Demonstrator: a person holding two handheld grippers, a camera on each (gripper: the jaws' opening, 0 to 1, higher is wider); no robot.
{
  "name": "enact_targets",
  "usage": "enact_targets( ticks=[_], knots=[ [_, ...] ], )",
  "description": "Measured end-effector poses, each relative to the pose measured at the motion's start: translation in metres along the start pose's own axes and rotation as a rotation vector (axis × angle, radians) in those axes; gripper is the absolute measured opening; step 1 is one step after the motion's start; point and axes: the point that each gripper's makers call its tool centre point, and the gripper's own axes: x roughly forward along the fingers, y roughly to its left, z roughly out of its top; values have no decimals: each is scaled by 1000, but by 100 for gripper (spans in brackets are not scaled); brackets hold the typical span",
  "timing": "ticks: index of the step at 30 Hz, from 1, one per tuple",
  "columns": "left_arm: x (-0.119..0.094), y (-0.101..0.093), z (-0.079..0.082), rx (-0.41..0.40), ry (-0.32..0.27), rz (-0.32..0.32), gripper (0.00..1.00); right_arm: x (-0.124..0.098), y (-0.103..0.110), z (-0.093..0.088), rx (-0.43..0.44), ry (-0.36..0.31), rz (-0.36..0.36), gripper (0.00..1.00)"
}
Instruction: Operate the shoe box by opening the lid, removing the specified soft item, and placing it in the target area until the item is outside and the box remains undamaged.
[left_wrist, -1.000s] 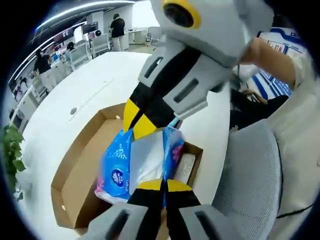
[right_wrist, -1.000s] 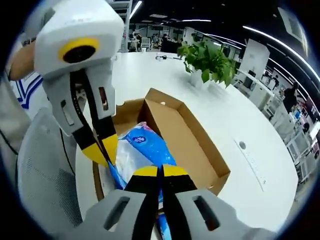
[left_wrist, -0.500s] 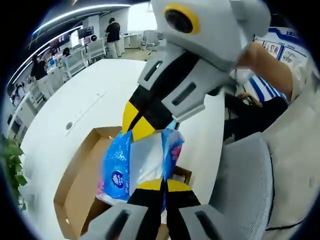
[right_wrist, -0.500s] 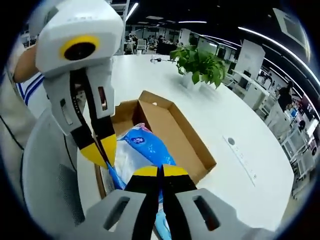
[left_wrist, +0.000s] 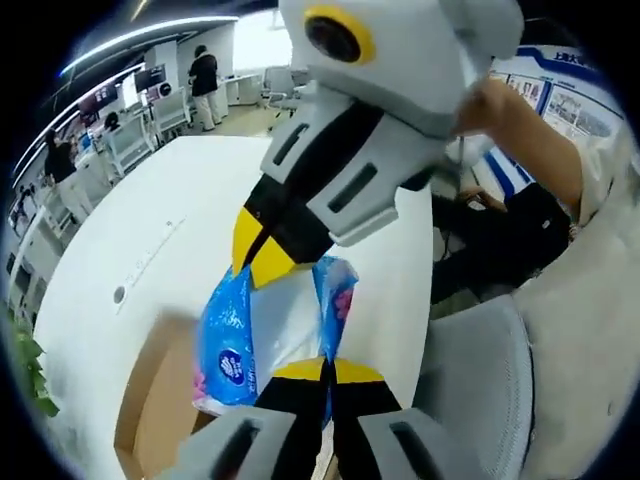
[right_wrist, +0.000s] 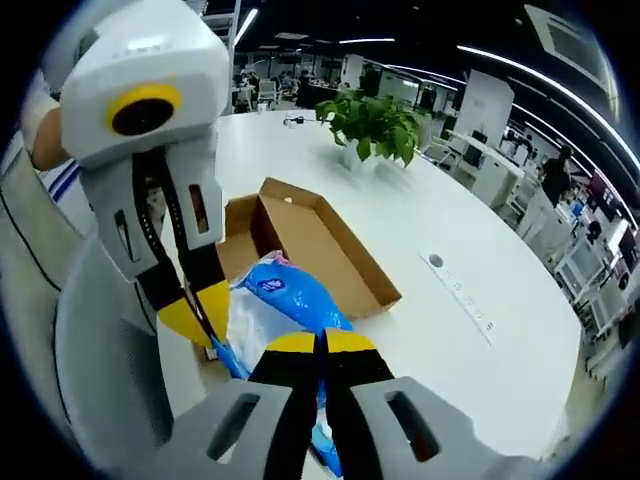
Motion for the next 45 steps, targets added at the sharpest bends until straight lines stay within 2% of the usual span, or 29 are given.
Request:
enact_targets(
  ticks=[11,21,34,45],
  knots=[
    [21,1,32,27,-23,-18,0,-25,-27,-20,43,-16,-42,0],
    [45,-8,59,96,-21,-56,0,-43,-46,-47,64,14,-54,0],
    [80,-21,85,174,-9,-129,0,-60,-65,-87,85,64,-53,0],
    [112,-25,100,221,6,-177,0,-68,-82,-119,124,101,-60,0]
  ],
)
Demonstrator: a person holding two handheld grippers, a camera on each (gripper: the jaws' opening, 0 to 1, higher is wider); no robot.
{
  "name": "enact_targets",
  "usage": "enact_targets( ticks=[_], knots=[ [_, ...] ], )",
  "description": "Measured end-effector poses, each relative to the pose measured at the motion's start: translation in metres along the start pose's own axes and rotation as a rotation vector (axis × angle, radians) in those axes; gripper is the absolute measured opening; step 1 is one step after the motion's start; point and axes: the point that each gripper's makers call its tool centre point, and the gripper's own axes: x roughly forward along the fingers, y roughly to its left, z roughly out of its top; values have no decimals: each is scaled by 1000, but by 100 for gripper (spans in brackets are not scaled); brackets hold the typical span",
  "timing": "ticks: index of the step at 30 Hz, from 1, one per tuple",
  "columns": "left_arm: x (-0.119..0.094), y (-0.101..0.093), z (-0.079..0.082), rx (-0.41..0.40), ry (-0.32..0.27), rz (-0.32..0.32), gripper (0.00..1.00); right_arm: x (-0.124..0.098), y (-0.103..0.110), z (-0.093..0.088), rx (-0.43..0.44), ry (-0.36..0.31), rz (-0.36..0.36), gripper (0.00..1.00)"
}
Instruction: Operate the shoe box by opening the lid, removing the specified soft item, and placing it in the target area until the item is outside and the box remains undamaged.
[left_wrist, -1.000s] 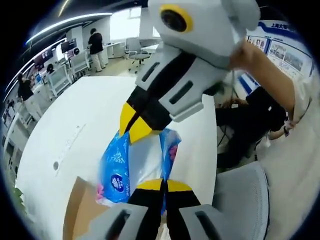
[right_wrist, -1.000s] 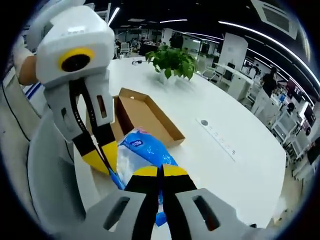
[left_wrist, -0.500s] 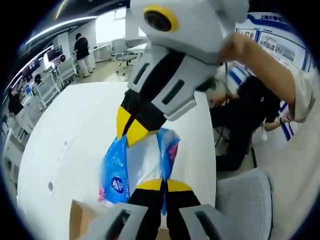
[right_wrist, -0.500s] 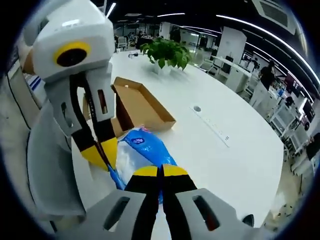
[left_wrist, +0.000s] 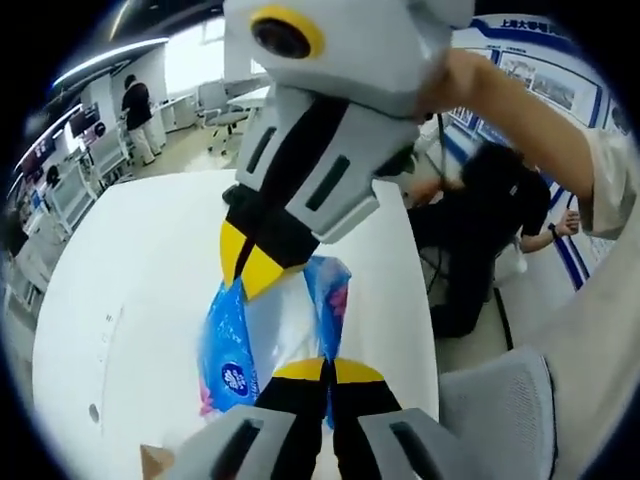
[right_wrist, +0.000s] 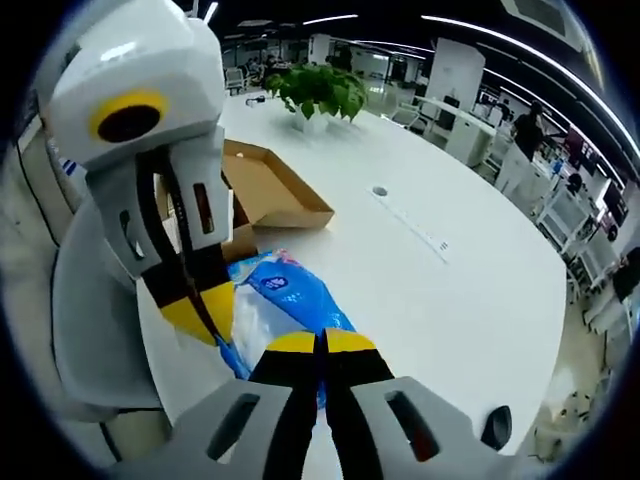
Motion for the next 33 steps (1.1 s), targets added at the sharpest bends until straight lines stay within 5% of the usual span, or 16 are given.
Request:
enact_targets(
  ticks=[18,33],
  knots=[
    [52,15,28,41,-10,-55,0,2,-35,-40,51,64,-8,0],
    [96,30,29,0,-37,-71,0,21,-53,-75,81,140,-29,0]
  ],
)
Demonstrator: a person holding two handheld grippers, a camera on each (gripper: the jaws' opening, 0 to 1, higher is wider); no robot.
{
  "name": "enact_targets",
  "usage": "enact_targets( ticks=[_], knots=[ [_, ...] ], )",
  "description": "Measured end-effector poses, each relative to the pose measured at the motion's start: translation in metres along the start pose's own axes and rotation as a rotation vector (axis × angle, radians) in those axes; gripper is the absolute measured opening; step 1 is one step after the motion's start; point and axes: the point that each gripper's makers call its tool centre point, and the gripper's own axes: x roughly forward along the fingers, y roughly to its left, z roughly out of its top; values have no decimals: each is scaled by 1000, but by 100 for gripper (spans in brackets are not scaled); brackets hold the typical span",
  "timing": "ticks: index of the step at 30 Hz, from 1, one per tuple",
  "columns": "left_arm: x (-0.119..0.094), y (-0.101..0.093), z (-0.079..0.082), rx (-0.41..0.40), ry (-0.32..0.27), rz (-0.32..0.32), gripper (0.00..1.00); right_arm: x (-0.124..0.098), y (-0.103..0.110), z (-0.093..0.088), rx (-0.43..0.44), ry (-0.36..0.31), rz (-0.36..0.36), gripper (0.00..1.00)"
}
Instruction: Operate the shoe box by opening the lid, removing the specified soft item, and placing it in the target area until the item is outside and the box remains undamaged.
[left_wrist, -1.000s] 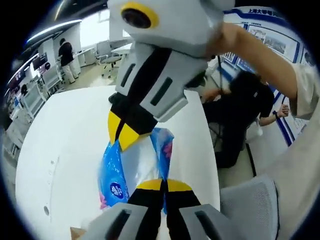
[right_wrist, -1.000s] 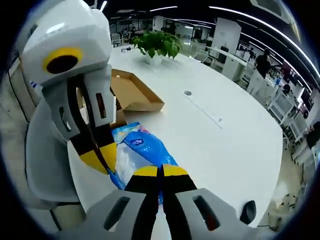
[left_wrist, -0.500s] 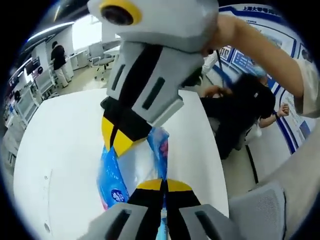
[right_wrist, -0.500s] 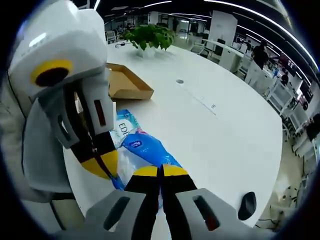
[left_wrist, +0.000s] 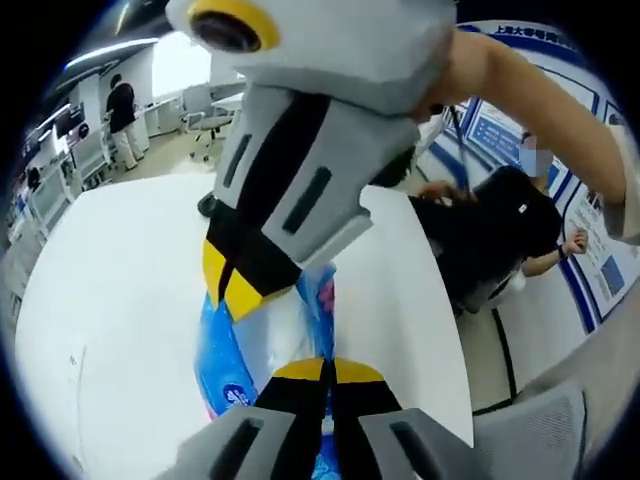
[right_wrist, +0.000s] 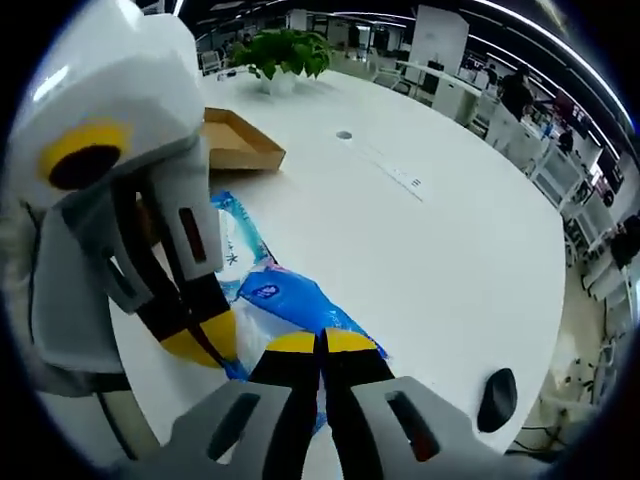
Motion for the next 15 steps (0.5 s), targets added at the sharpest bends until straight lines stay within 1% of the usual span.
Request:
enact_targets(
  ticks=[5,7,11,12,15],
  knots=[
    [12,0,-4,-5,2,-13,0,13,-3,-17,1,32,-11,0],
    [17,0,-7,-15,10,-18,0,20,-5,-27,2,45,-8,0],
    [26,-3,-14,-29,18,-29,0,26,-7,-36,3,59,-15,0],
    [31,-3,-17,-26,22,-29,0,28,-8,-38,9,61,-17,0],
    [35,-2,-19,-39,19,-28,0,33,-11,-46,15,63,-27,0]
  ],
)
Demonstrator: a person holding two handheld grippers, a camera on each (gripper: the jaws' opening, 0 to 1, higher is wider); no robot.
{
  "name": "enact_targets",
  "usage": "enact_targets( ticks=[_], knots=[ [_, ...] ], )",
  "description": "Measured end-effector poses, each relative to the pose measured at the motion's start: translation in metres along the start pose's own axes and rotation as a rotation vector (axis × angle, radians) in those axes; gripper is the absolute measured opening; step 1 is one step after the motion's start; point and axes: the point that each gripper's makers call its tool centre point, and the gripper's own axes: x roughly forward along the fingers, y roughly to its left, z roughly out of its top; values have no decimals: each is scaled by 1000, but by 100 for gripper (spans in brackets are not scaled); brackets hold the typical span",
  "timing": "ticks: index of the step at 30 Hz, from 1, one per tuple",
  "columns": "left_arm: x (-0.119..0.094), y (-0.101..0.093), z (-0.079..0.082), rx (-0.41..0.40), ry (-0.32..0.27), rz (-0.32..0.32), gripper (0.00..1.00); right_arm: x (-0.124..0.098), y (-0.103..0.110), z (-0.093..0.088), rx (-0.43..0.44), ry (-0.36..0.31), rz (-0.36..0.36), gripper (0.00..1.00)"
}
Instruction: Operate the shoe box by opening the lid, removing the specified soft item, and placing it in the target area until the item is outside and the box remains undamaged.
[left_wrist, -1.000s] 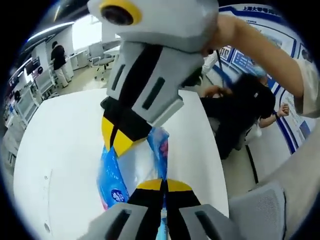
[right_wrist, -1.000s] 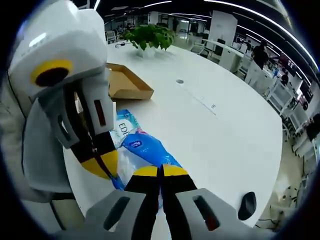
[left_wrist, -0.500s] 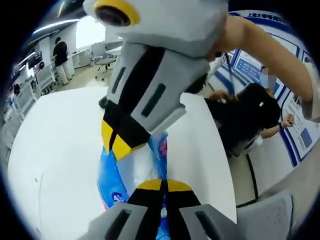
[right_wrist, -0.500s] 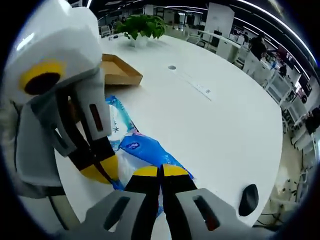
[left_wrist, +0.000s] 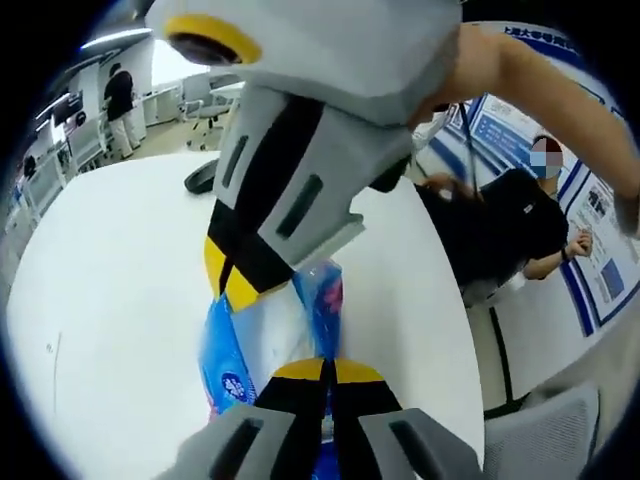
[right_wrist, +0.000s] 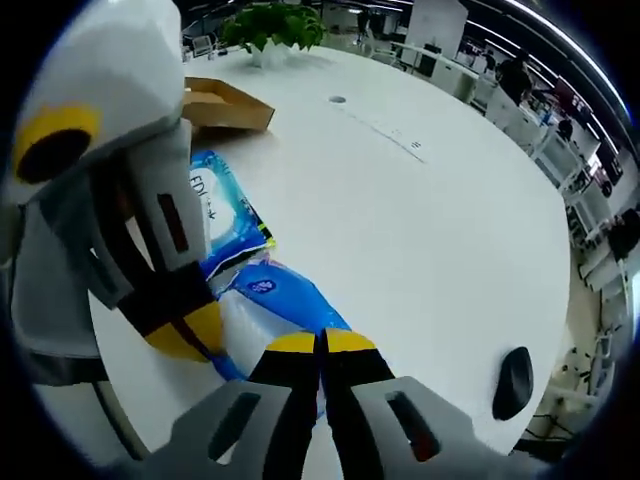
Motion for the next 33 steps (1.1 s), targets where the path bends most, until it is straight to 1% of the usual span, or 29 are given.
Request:
enact_targets(
  ticks=[2,7,9,18,22,26,27,33],
  knots=[
    [2,-1,0,-14,0,-7,0,2,-2,-3,9,1,-6,0],
    [5,-2,-1,-1,9,-7,0,7,-4,-6,16,3,-18,0],
    [6,-1,0,-3,7,-5,0,9,-9,-5,21,-7,-45,0],
    [5,2,1,-11,6,14,1,10,-10,-3,25,-6,-45,0],
    [1,3,-1,14,17,26,5,10,-7,-4,21,4,-43,1],
    [-5,2,0,31,14,36,9,9,-7,-5,11,15,-46,5],
    [-6,1,0,34,13,38,10,7,-9,-4,14,14,-58,7],
    [-14,-2,1,65,15,60,16,-4,-9,0,12,5,-78,11]
  ],
)
